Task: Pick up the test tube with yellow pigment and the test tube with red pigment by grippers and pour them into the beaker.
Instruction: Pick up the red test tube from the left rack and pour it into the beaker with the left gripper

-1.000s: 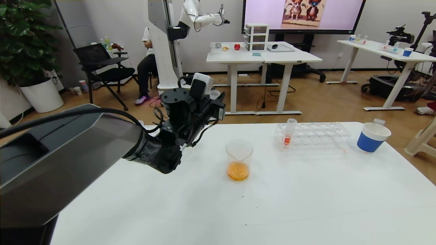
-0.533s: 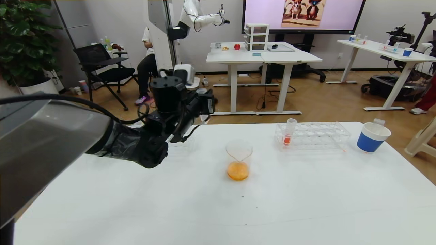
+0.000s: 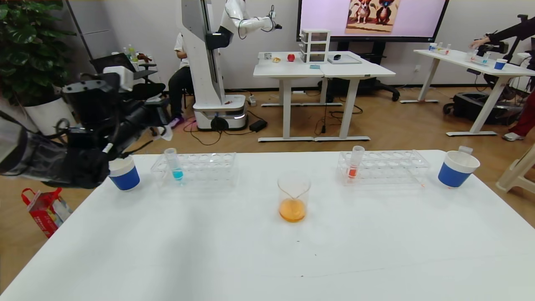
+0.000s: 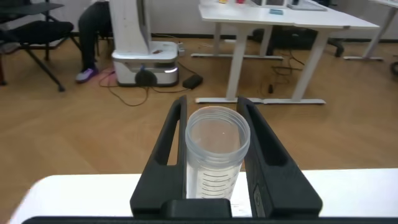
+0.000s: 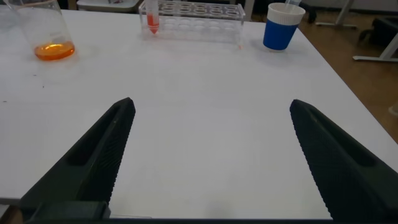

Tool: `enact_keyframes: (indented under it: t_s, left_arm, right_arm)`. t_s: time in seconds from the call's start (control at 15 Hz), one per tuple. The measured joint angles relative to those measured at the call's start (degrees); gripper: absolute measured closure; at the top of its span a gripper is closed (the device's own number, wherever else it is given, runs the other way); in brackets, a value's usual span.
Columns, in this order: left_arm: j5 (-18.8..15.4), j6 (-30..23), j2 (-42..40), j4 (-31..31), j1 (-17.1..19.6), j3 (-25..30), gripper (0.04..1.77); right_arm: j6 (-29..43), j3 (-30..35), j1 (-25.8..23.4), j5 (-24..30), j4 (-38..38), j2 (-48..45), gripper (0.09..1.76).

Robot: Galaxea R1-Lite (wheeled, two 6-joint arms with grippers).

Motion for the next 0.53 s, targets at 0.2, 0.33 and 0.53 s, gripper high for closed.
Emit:
enact_keyframes:
  t_s: [0.2,0.33,0.53]
  left_arm:
    - [-5.27,0.00,-0.78,-0.02,10.44,0.55,1.27]
    - [-6.57,0.05,-0.33,-0.39,14.74,0.93,1.27]
    - [-6.51,0.27,1.51,-1.51,17.08,1.10,1.27]
  right_arm:
    - [-0.01,0.00,0.00,0.00,-0.02,0.00,0.11]
    - [-0.01,0.00,0.00,0.00,0.00,0.00,0.11]
    - [-0.01,0.00,0.00,0.00,-0.02,0.00,0.11]
